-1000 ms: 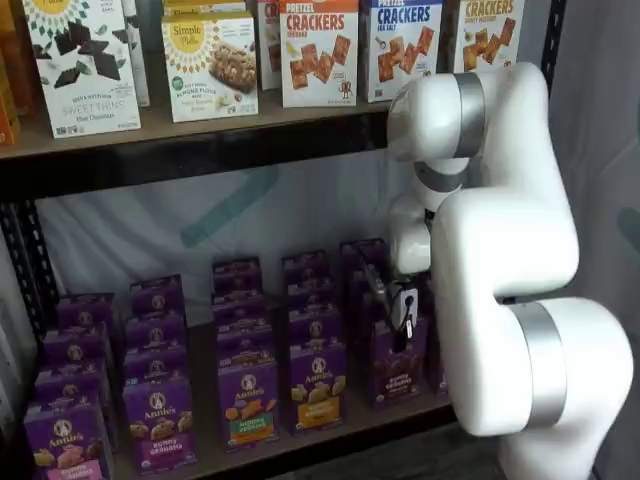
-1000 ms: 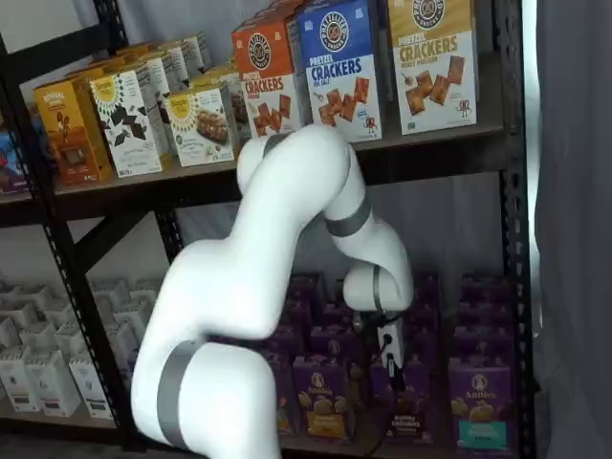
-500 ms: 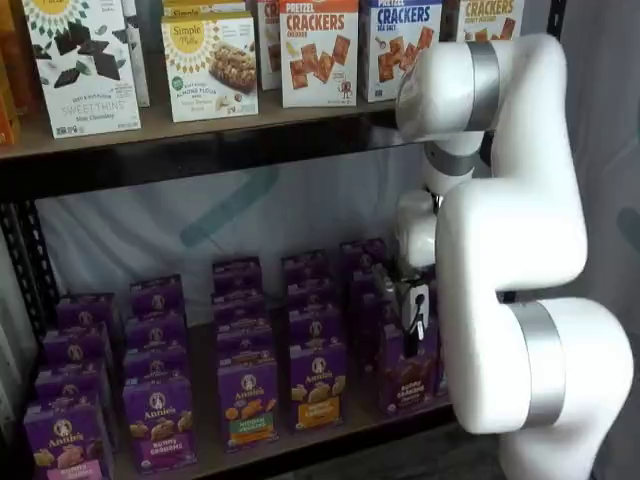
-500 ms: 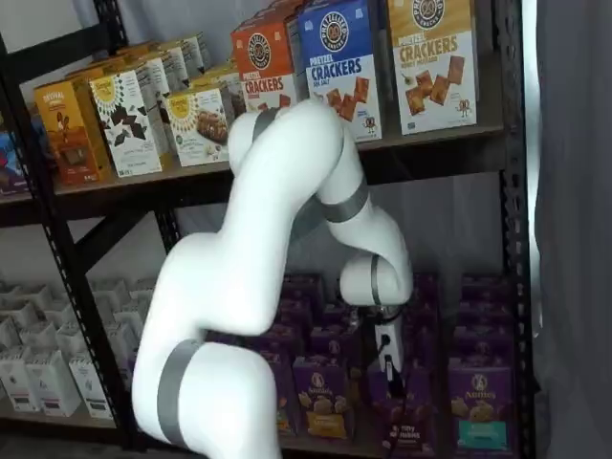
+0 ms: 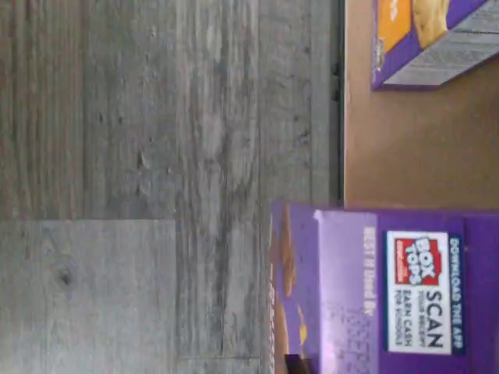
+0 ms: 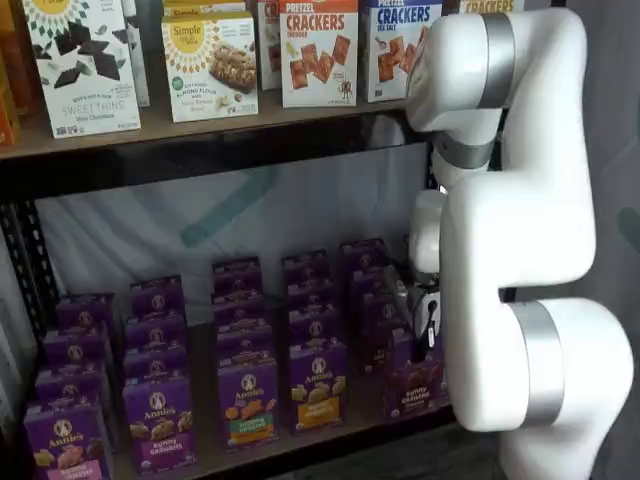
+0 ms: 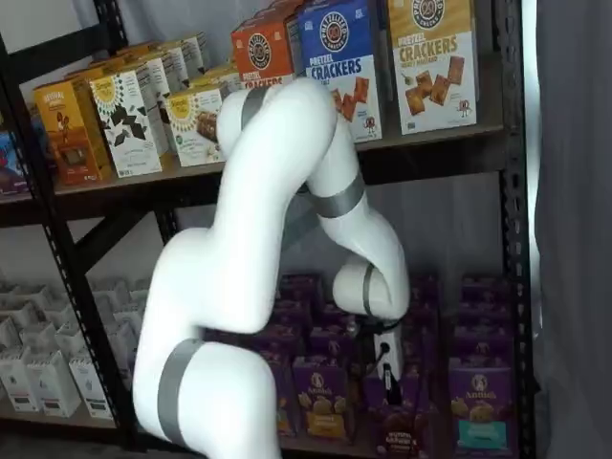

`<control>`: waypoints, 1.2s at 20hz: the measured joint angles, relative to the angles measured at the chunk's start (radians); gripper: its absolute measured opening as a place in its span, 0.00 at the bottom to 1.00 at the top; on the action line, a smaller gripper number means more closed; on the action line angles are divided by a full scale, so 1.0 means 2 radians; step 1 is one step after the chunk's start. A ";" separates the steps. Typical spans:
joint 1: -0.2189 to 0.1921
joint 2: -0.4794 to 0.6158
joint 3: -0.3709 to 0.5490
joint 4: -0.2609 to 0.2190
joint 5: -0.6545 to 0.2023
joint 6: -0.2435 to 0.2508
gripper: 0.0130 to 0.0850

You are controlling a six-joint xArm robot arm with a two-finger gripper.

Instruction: Pick up the purple box with a brown patch in the center, on the bottom shelf, the fifth box from the left

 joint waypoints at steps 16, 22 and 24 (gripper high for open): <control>0.008 -0.130 0.146 0.023 -0.010 -0.015 0.22; 0.016 -0.192 0.200 0.015 -0.012 0.002 0.22; 0.018 -0.216 0.215 0.012 0.000 0.006 0.22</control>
